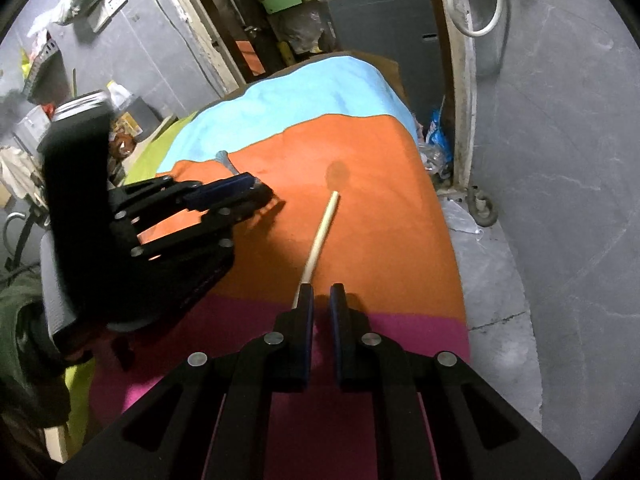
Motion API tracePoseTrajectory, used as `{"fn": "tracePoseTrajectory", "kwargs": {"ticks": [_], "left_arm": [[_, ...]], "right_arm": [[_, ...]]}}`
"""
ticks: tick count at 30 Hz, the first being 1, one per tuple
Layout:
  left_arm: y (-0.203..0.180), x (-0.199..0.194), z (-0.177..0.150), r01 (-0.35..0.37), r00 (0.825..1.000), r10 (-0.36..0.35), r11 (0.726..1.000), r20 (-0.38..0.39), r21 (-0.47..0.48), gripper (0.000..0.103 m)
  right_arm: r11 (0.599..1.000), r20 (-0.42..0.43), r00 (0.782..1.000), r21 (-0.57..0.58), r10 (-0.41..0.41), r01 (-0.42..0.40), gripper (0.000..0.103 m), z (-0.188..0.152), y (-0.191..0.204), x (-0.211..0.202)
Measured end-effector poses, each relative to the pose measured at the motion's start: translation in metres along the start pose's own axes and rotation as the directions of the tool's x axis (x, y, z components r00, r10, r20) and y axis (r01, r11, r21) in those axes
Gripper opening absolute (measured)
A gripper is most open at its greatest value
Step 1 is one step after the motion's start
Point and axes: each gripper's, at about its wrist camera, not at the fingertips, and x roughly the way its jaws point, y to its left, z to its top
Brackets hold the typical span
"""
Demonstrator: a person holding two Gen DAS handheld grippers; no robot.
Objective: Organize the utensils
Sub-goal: 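Grasp the steel fork with the left tool while the right tool grasps the chopstick, then lift the fork with the left tool while the right tool lifts the chopstick toward the caddy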
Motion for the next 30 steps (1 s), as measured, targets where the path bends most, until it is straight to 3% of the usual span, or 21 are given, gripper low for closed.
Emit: {"fn": "tracePoseTrajectory", "kwargs": {"ticks": [6,12,17,25,30], "left_arm": [[0.029,-0.026,0.006,-0.037,0.998,0.043,0.99,0.036,-0.136,0.007],[0.054,-0.039,0.02,-0.051,0.996,0.068,0.956,0.05,-0.288,0.006],[0.061,-0.063,0.028,-0.062,0.993,0.093,0.937,0.073,-0.342,0.003],[0.076,-0.102,0.03,-0.027,0.993,0.066,0.933,0.096,-0.359,0.0],[0.083,-0.133,0.024,0.024,0.993,0.021,0.926,0.114,-0.376,0.0]], "right_arm": [[1.0,-0.031,0.999,0.026,-0.005,0.005,0.007,0.017,0.004,0.022],[0.993,-0.116,0.991,0.086,-0.065,0.076,0.007,0.039,0.006,0.054],[0.983,-0.149,0.984,0.142,-0.093,0.115,0.007,0.052,0.005,0.062],[0.97,-0.059,0.998,0.242,0.007,0.008,0.004,0.043,-0.002,0.041],[0.979,0.054,0.998,0.198,0.032,-0.043,0.003,0.038,0.014,0.014]]}}
